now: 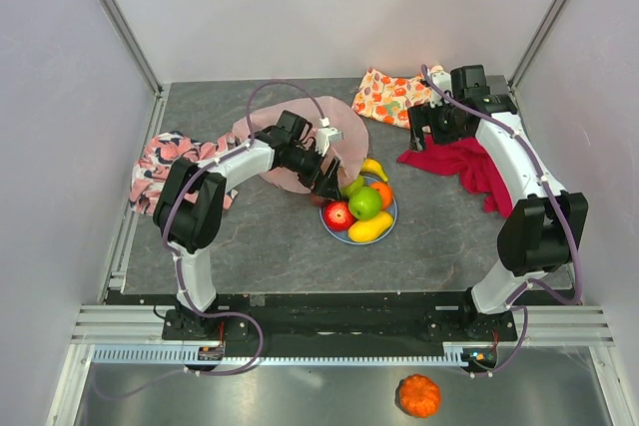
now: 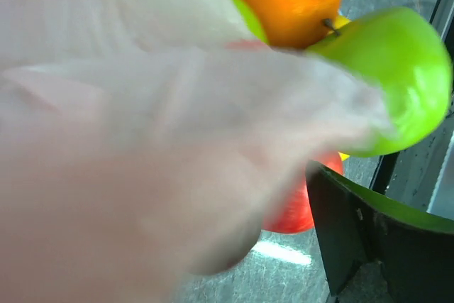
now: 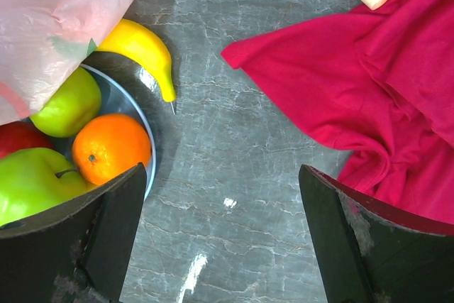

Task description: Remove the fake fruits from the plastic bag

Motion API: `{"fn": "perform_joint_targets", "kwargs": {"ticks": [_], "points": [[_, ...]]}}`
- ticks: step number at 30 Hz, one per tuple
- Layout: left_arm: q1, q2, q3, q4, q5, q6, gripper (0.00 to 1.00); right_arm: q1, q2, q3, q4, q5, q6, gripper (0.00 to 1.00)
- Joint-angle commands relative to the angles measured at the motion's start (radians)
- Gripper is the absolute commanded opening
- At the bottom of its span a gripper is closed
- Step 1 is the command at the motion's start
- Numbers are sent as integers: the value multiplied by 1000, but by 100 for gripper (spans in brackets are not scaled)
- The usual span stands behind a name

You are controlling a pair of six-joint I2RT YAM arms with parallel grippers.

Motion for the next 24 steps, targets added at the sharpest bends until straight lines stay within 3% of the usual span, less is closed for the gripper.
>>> {"fn": "perform_joint_targets", "kwargs": {"ticks": [1,11,14,17,20,24], "points": [[10,13,12,9,51,-108,96,7,4,43,20,-22,-6,97],[10,7,5,61,31,-218,97,29,9,49,39,-25,0,97],[11,-38,6,69,-44,-203,98,36,10,59,37,-23,-4,97],[20,-114,79,-32,-107,-56,97,36,18,75,46,-20,-11,98],[54,-203,179,-212,46,99,96,35,39,98,66,-22,-9,98],[56,-305,330,-565,124,259,96,35,79,132,97,-43,15,98]]}}
